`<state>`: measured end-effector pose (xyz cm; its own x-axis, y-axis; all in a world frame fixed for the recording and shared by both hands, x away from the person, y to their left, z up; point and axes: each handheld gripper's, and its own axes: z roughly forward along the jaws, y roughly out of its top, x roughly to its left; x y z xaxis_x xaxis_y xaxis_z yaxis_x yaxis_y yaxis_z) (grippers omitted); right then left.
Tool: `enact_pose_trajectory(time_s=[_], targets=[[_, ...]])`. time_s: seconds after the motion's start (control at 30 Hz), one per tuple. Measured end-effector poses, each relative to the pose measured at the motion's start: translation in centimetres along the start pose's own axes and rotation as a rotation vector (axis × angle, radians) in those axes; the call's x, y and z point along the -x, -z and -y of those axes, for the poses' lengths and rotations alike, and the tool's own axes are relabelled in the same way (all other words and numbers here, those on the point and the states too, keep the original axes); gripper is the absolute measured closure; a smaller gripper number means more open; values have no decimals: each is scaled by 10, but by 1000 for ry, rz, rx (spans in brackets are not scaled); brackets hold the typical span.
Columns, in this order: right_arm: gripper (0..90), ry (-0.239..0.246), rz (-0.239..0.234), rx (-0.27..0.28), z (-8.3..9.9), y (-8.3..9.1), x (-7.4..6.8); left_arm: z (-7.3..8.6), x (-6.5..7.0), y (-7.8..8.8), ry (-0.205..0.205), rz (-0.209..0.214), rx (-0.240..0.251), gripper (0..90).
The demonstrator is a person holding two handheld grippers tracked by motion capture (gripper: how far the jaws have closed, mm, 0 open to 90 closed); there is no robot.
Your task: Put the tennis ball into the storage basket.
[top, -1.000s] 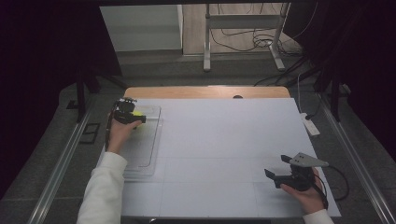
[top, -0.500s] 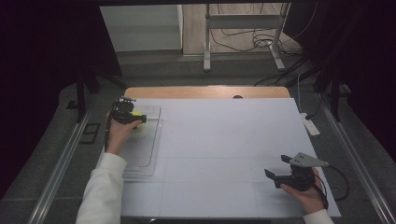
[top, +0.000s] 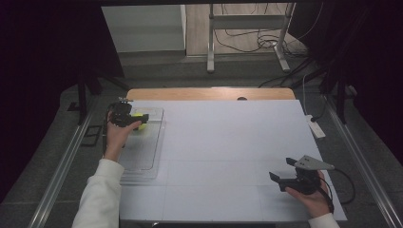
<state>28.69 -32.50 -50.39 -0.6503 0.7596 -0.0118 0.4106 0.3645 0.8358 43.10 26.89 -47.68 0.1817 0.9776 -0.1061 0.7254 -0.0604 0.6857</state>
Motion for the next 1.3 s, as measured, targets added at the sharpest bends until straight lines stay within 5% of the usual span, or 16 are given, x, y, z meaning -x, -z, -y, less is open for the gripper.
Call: enact_pose_trajectory(time_s=[0.67, 1.3], targets=[[117, -4, 2, 0, -1, 0, -1, 14, 5, 37, 7, 158, 102, 163], [117, -6, 2, 3, -1, 0, 0, 39, 27, 63, -66, 263, 159, 161]])
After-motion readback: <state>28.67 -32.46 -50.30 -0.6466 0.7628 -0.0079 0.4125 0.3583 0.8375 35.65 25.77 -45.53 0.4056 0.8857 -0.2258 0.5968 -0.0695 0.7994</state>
